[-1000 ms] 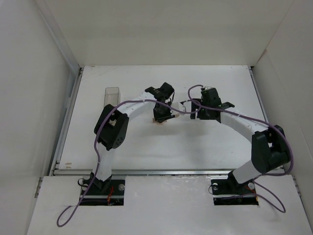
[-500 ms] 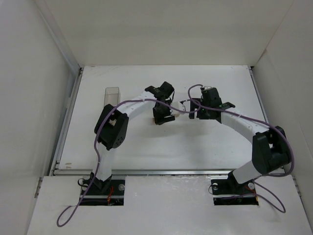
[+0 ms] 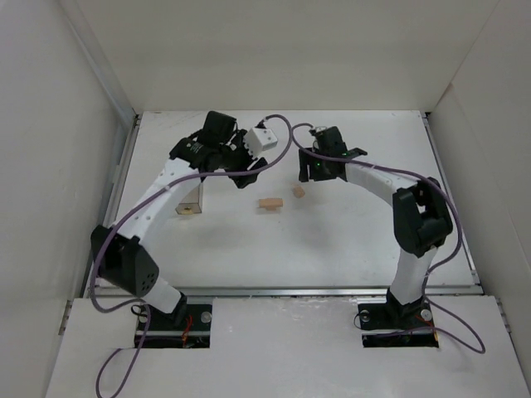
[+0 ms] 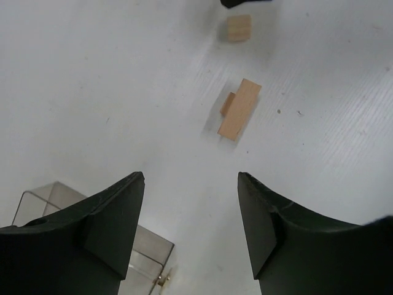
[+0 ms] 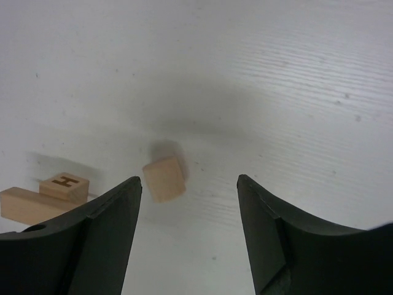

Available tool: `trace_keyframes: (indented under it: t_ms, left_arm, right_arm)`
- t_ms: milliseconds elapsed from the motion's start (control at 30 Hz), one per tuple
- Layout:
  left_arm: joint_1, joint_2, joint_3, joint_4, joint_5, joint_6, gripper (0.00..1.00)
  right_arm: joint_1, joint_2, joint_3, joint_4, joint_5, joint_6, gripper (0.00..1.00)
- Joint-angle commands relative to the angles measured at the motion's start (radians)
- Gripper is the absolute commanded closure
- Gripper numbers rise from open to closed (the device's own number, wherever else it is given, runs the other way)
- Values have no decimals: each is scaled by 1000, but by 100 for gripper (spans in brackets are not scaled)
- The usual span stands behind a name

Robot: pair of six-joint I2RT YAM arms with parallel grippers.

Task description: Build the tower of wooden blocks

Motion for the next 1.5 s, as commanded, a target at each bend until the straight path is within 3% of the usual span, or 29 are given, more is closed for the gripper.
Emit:
trace_keyframes:
  t_ms: [0, 267, 433, 800, 967, 1167, 1333, 1467]
  left_arm:
    - [-16, -88, -100, 105, -63, -159, 41]
    - [-7, -123, -164, 227, -263, -311, 41]
    - [-7, -114, -153, 227, -263, -321, 41]
    - [-7, -114, -144, 227, -263, -311, 41]
    - [-7, -105, -144, 218, -263, -311, 41]
    - [-7, -105, -144, 218, -263, -311, 41]
    - [-7, -105, -144, 208, -263, -311, 41]
    - [-7, -105, -134, 208, -263, -311, 41]
  right_arm:
    - [58, 69, 98, -43, 34, -58, 31]
    - [146, 159, 149, -96, 100, -88, 39]
    - [164, 169, 127, -96, 124, -89, 46]
    - [173, 201, 138, -96, 166, -98, 74]
    - [173, 239, 184, -135, 157, -108, 67]
    - [173, 262, 193, -136, 166, -108, 68]
    - [183, 271, 202, -155, 176, -108, 59]
    - [183, 271, 202, -155, 176, -108, 59]
